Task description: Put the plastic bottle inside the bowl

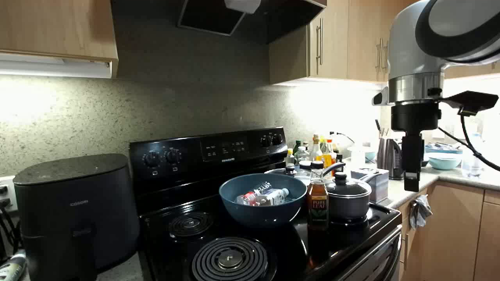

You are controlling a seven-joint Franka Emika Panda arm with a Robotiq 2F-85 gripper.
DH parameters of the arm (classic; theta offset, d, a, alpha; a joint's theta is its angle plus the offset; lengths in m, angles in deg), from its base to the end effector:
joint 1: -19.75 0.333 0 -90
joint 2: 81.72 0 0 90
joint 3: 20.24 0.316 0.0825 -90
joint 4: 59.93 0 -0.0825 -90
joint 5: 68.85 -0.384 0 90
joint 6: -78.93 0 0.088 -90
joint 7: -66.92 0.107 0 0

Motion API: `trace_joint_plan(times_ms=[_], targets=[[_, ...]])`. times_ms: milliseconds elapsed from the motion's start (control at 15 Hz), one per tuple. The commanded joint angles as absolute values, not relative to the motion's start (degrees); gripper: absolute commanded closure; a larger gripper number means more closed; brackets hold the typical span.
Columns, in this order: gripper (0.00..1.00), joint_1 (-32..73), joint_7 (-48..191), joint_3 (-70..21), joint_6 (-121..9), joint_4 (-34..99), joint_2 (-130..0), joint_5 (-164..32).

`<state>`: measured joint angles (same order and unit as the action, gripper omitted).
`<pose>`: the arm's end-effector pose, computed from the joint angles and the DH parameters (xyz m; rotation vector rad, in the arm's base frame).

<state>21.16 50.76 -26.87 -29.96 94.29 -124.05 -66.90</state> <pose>0.3167 -0.0304 0.4425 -3.0648 -0.3618 0.0718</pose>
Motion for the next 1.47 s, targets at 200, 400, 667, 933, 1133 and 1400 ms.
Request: trace_joint_plan(times_ms=[200, 400, 667, 933, 1133, 1400], targets=[[0.0, 21.1, 50.7, -26.8, -29.8, 94.2, -124.0, -67.0], [0.0, 21.0, 51.5, -26.5, -30.0, 91.9, -120.4, -66.9], [0.0, 20.7, 54.3, -24.6, -29.6, 84.9, -111.7, -65.2], [0.0, 21.0, 57.0, -23.0, -30.5, 76.9, -104.5, -65.8], [0.0, 20.9, 56.3, -23.0, -30.2, 77.1, -105.2, -66.2], [0.0, 20.9, 57.0, -22.7, -30.2, 74.6, -102.4, -66.2]])
